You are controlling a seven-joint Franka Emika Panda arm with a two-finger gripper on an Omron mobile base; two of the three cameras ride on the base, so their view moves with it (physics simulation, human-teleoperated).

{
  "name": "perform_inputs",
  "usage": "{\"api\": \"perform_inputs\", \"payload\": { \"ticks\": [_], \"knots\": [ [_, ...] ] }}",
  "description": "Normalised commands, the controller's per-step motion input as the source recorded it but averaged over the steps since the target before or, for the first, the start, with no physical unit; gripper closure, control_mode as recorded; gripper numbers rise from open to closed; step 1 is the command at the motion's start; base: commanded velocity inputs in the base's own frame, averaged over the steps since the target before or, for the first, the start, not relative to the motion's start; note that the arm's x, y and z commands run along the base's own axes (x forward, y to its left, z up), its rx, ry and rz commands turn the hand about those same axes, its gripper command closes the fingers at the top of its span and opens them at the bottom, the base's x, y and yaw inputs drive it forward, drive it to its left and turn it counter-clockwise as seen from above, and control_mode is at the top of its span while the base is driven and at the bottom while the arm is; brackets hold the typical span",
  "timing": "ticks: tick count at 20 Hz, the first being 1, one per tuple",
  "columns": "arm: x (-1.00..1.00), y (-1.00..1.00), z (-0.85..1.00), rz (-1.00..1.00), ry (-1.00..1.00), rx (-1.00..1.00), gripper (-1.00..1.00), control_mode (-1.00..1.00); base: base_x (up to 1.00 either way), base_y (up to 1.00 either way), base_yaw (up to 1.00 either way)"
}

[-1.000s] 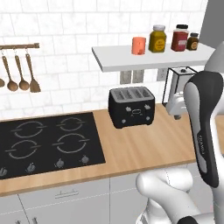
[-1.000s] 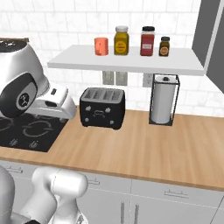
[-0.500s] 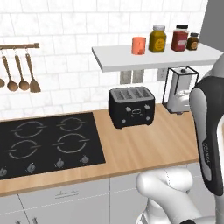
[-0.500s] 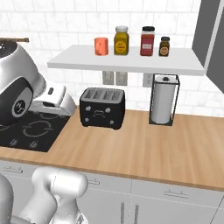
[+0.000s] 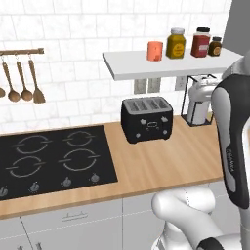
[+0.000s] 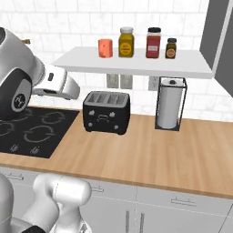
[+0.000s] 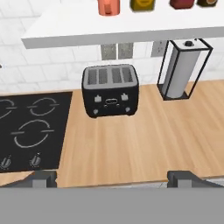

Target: Gather all objects into one cabinet and sort the glasses and bowls to opposite sides.

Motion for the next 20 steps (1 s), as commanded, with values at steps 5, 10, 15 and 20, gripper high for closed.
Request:
{"api": "perform_inputs", "payload": {
  "ticks": [5, 10, 15, 20],
  "knots": [
    [0.38, 0.04, 0.05, -0.05, -0.10, 0.00, -1.00, -1.00, 0.00, 0.00, 0.00],
    [0.16, 0.00, 0.00, -0.01, -0.16, 0.00, -1.00, -1.00, 0.00, 0.00, 0.00],
    [0.31, 0.05, 0.00, -0.01, -0.07, 0.00, -1.00, -1.00, 0.00, 0.00, 0.00],
    [0.42, 0.00, 0.05, 0.00, -0.05, 0.00, -1.00, -1.00, 0.00, 0.00, 0.00]
  ]
}}
